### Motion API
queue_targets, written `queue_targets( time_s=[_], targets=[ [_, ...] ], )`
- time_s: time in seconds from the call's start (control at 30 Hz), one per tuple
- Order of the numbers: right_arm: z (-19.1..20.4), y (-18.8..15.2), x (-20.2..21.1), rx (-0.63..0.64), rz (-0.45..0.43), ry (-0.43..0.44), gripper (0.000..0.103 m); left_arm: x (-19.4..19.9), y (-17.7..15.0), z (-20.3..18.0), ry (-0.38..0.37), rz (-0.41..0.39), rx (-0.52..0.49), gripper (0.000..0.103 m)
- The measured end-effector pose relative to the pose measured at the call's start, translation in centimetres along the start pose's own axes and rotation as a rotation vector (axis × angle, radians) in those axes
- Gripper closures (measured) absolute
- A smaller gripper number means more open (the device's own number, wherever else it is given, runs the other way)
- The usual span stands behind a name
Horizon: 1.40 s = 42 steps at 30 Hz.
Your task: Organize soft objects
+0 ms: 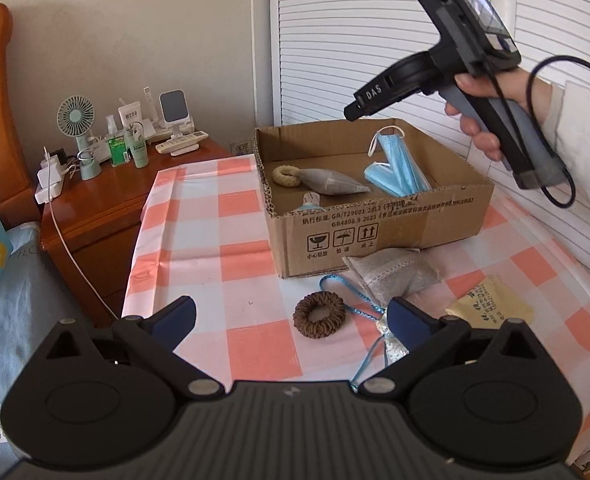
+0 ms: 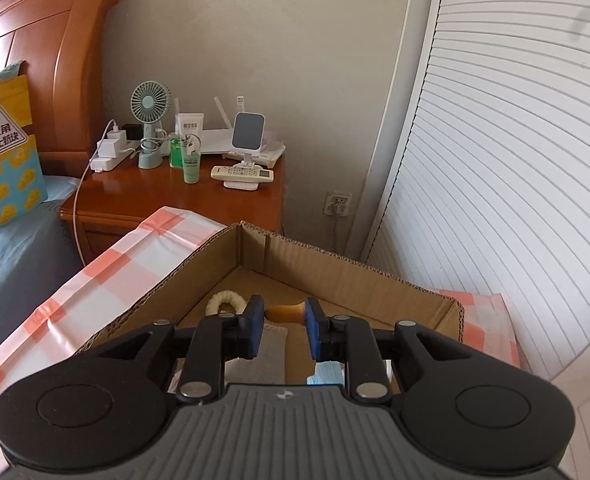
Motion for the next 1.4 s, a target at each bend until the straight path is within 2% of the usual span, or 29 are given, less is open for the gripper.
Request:
queue_targets(
  time_s=[0.03,0.07,0.1,0.17,0.23,0.4,0.73,0.97,1.27,1.4],
  targets=[
    [0.0,0.3,-0.4,0.000,0.012,0.002,0.064,-0.1,-0.1,0.1,-0.001,0.003,0.003,0.002],
    [0.0,0.5,-0.6,0.002,0.015,-0.011,0.049,-0.2,-0.1,0.2,-0.001,0.006,0.005,0.002],
    [0.1,0.7,-0.6,0.008,0.006,-0.030,0.041,-0.2,-0.2,0.2,0.000,0.008,0.007,0.002],
    [0.4,0.7,-0.2,0.018,-0.013,-0.050,0.012,-0.3,-0.4,0.3,-0.001,0.013,0.007,0.002],
    [0.8,0.6,0.3,0.029,-0.026,-0.072,0.006,-0.4,-0.5,0.2,-0.004,0.018,0.006,0.002],
    [1.4,-0.6,1.9,0.064,-0.013,-0.087,0.006,-0.1,-0.7,-0.2,-0.006,0.019,-0.006,0.002],
    [1.8,-4.5,7.4,-0.002,-0.009,-0.052,0.001,1.7,-0.8,-0.4,0.010,-0.005,-0.005,0.001],
    [2.3,-9.9,10.3,-0.027,0.013,-0.053,0.000,2.4,-1.3,-0.8,0.005,-0.010,-0.006,0.001],
    [4.1,-17.9,10.8,-0.086,0.118,-0.065,0.000,2.6,-2.2,-1.3,-0.003,0.005,-0.008,0.001],
    [4.7,-20.0,10.9,-0.118,0.134,-0.068,0.000,2.5,-2.5,-1.6,-0.006,0.014,-0.014,0.001]
  ],
)
Point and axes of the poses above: each gripper's, at about its wrist camera, not at the fingertips, and x roughly against the way its jaws point, z to its left, y to its top, the point moved 7 cm from there along -x, roughly the way its jaws point, and after that the axes turned 2 degrees about z, right-handed, at the moved point
